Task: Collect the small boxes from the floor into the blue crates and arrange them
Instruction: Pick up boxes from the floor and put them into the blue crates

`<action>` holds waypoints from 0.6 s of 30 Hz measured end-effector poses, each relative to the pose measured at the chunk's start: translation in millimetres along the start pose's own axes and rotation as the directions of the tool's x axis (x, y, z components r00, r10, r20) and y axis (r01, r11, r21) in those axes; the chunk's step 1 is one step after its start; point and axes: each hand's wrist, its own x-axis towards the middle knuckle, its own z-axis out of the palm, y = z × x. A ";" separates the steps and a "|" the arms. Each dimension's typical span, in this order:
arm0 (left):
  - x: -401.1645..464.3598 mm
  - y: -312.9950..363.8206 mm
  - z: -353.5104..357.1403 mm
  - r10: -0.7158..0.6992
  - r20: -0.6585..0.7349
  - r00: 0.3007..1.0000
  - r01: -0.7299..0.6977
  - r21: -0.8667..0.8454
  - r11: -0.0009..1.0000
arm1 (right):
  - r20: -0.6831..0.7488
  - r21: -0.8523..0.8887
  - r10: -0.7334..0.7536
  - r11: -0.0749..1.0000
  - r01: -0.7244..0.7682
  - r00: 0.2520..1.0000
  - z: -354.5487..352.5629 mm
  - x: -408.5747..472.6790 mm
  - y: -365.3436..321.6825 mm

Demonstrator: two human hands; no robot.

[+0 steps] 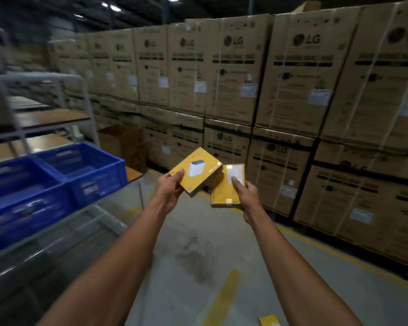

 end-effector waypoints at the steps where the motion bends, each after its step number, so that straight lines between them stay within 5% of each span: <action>1: 6.0 15.0 -22.1 0.029 -0.071 0.997 -0.032 -0.040 0.999 | 0.025 0.014 0.010 1.000 -0.011 1.000 22.7 8.5 3.4; 9: 40.1 99.6 -202.7 0.150 -0.554 0.819 -0.217 -0.056 0.975 | 0.315 0.034 0.121 0.990 -0.138 0.941 219.1 77.2 38.8; 18: 81.3 183.0 -362.1 0.158 -0.766 0.623 -0.111 0.114 0.987 | 0.561 -0.075 0.230 0.971 -0.228 0.795 441.1 169.2 75.5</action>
